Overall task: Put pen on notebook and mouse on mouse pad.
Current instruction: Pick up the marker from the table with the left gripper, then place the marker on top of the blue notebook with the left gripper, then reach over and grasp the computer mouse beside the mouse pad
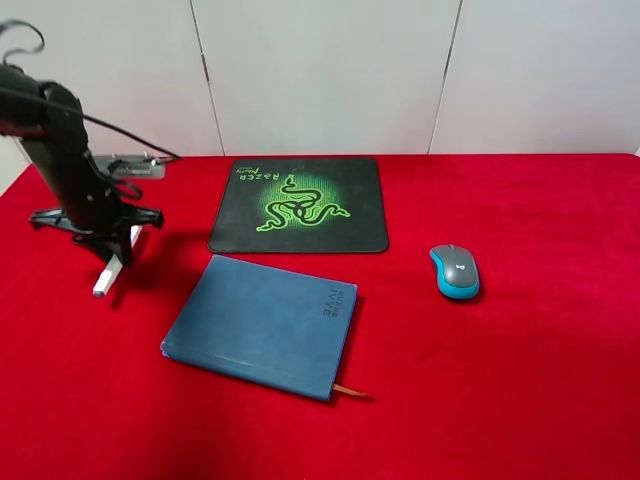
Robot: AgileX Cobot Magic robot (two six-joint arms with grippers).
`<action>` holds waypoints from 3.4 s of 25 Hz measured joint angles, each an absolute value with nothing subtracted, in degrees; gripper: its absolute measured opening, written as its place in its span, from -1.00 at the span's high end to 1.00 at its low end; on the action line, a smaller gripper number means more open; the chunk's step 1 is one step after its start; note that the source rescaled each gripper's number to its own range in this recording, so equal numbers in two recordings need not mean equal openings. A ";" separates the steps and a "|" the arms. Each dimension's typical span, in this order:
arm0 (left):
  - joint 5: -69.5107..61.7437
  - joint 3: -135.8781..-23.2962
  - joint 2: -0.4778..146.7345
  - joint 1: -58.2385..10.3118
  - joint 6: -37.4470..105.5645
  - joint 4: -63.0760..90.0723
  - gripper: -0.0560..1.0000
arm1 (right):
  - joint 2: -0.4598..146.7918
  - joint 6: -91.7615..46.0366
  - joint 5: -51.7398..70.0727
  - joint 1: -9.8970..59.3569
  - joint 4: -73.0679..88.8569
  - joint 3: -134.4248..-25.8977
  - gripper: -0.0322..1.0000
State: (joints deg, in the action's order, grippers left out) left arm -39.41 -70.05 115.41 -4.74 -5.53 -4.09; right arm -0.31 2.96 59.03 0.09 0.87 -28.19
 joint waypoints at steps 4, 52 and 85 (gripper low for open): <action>-42.15 -71.42 110.79 -4.74 -5.53 -4.03 0.88 | -0.31 2.96 59.03 0.09 0.87 -28.19 -0.99; -47.18 -71.18 114.67 -42.04 -9.65 -0.49 0.88 | -0.31 2.96 59.03 0.09 0.87 -28.19 -0.99; -59.13 -74.58 92.29 -42.04 -12.60 -6.26 -0.97 | -0.31 2.96 59.03 0.09 0.87 -28.19 -0.99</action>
State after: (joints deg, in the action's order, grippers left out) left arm -59.13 -74.58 92.29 -42.04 -12.60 -6.26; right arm -0.31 2.96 59.03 0.09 0.87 -28.19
